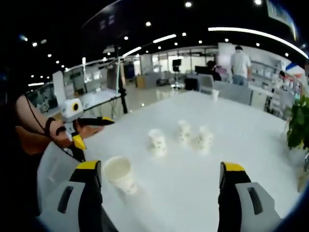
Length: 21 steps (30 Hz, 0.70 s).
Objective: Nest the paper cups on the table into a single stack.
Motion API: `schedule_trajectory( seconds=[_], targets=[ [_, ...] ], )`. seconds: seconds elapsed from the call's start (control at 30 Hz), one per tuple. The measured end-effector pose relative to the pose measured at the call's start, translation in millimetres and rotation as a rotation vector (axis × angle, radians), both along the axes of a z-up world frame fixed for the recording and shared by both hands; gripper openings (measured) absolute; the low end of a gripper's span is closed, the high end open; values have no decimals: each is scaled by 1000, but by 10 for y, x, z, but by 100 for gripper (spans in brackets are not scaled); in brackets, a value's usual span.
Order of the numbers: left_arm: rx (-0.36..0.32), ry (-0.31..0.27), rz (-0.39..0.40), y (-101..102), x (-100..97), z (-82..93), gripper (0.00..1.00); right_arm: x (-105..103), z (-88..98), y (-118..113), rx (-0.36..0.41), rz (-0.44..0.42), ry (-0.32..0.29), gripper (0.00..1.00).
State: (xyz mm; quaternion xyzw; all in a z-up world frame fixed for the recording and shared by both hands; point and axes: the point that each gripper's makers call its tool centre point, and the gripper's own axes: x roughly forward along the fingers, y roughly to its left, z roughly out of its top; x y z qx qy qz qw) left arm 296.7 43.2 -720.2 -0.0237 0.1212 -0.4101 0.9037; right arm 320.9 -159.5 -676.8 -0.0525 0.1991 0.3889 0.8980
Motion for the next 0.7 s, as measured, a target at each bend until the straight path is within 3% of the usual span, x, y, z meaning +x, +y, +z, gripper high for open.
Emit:
schedule_trajectory(
  seconds=[0.2, 0.3, 0.43, 0.7],
  targets=[
    [-29, 5, 21, 4, 80, 33, 98, 58, 156, -293, 67, -94, -98, 100],
    [-29, 12, 31, 12, 124, 22, 98, 30, 91, -431, 56, -116, -95, 98],
    [-44, 11, 37, 4, 171, 56, 98, 3, -4, -623, 16, -147, -135, 100],
    [-43, 18, 48, -3, 238, 33, 97, -5, -149, -652, 14, -103, -190, 100]
  ],
)
